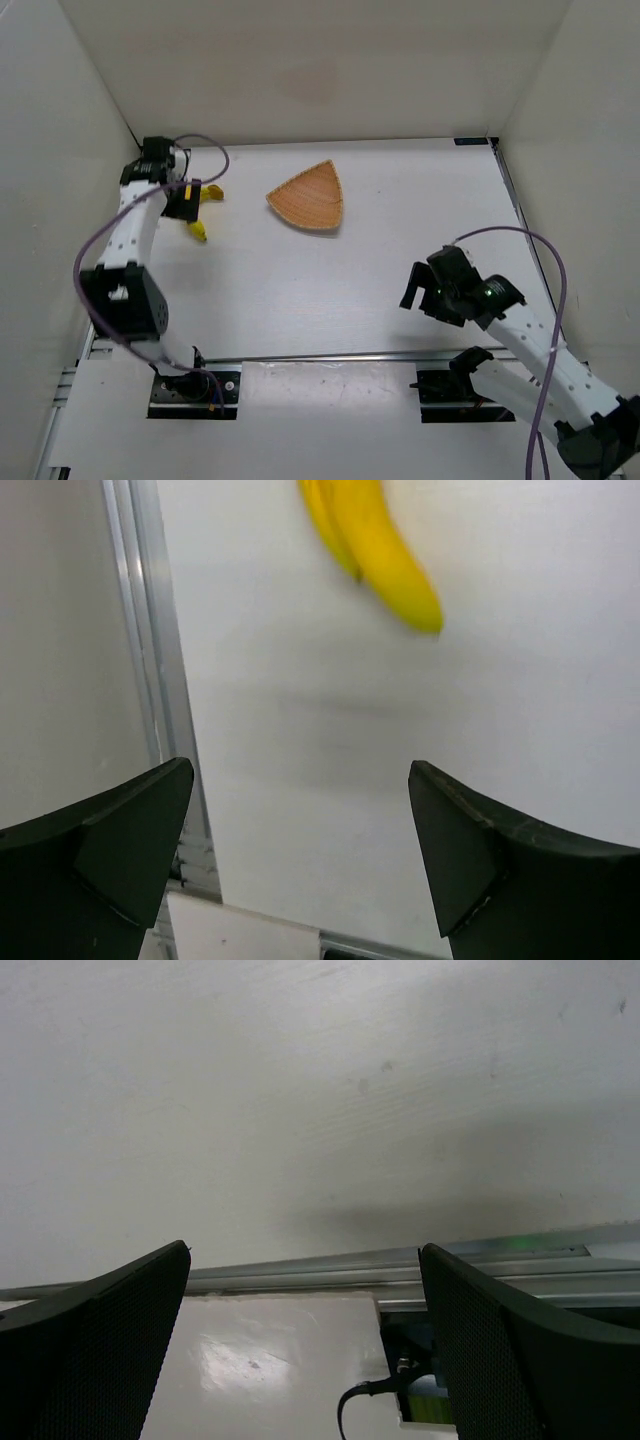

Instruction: Place and organize the fake fruits in the fruit bowl

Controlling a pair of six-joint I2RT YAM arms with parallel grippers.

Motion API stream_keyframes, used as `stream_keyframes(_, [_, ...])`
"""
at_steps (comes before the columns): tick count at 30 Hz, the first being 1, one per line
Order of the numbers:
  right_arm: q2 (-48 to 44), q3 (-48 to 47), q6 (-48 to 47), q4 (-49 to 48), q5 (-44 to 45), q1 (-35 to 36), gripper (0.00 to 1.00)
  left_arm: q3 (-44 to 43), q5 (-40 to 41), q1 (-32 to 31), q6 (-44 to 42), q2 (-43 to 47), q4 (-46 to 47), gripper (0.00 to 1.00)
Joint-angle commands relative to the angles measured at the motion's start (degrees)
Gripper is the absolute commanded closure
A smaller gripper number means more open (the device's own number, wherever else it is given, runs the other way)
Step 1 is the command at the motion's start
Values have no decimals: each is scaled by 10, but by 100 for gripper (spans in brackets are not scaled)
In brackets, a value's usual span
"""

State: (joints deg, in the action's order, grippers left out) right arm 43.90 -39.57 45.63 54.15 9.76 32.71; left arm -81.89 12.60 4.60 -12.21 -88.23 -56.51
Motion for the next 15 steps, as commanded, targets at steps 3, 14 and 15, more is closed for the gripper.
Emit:
stream_keyframes(3, [93, -85, -45, -59, -4, 4, 0, -197, -26, -4, 54, -200, 12, 0])
stream_keyframes(14, [192, -129, -63, -64, -15, 10, 0, -403, 29, 7, 95, -438, 23, 0])
stream_keyframes(15, [198, -134, -69, -64, -20, 10, 0, -403, 29, 7, 95, -443, 23, 0])
